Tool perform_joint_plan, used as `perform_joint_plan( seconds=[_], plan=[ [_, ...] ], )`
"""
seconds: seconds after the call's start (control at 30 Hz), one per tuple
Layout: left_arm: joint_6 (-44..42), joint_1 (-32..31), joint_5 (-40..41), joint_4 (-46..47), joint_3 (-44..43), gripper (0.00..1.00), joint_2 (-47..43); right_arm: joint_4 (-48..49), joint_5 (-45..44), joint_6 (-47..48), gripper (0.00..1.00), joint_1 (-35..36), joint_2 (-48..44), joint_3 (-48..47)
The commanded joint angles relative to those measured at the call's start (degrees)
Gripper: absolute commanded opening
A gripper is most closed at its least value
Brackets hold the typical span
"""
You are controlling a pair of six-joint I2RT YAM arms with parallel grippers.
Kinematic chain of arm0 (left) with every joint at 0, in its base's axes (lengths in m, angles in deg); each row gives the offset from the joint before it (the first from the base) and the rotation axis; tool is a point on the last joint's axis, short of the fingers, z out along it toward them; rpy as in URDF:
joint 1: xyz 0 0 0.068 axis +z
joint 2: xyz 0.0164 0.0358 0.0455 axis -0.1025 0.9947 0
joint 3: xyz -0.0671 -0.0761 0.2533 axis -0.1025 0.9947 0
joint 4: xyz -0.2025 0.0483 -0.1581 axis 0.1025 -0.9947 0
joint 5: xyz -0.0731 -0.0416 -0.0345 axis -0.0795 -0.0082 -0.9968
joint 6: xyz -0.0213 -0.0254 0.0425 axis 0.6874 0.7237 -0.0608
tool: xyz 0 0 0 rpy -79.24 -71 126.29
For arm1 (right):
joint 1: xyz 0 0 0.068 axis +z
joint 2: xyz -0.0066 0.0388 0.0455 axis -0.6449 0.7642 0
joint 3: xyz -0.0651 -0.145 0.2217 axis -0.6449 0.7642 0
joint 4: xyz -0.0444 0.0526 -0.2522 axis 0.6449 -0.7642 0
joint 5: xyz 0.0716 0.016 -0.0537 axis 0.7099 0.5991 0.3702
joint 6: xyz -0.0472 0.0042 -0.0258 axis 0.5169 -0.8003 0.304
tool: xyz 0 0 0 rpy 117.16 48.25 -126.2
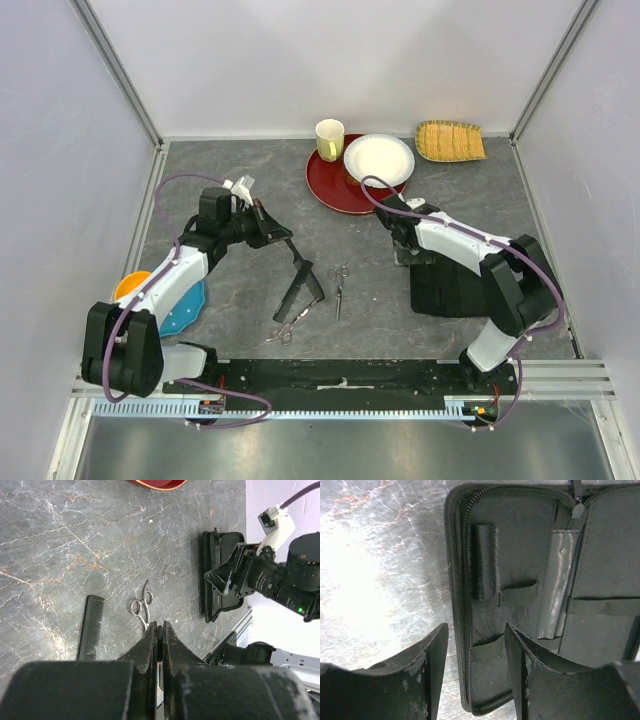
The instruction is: Sort the hair-cutting tools
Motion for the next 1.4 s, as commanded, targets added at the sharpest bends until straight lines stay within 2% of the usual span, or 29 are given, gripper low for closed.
perform_joint_plan(
  seconds=[0.0,0.1,0.23,0.53,0.77,0.83,1.0,1.23,1.37],
  plan=[
    [-2.82,0.49,-1.35,-1.55,0.67,0.02,-2.30,4.36,3.14,3.18,0.55,-0.62,0.73,-0.58],
    [-3.00,0.58,-1.44,-1.82,1.03,0.02,-2.48,4.79,5.33,3.18,0.49,-1.32,1.35,-0.76],
    [-3.35,0.67,-1.79,-1.82,1.64,0.02,-2.83,6.99,8.68,3.62,0.47,-2.11,1.44,0.90],
    [-3.96,1.10,-2.14,-2.26,2.17,0.02,-3.36,7.00,4.73,3.18,0.45,-2.99,3.90,1.44],
    [-3.96,1.37,-1.97,-2.78,2.70,0.02,-3.36,5.59,2.44,2.74,0.26,-2.64,4.17,1.70],
    [-4.05,1.46,-1.97,-3.31,2.70,0.02,-3.27,5.76,4.01,2.65,0.16,-2.38,3.73,1.70],
    [-4.75,1.63,-1.71,-4.19,2.26,0.02,-3.36,6.82,9.64,0.29,0.00,-0.01,1.89,1.09],
    [-6.16,1.81,-0.65,-6.38,1.29,0.02,-3.97,10.06,14.91,-10.51,0.00,6.67,-0.22,-2.60],
    [-7.04,1.81,0.58,-8.23,0.41,0.02,-4.59,13.49,17.03,-14.84,0.00,11.32,2.22,-6.19]
  ],
)
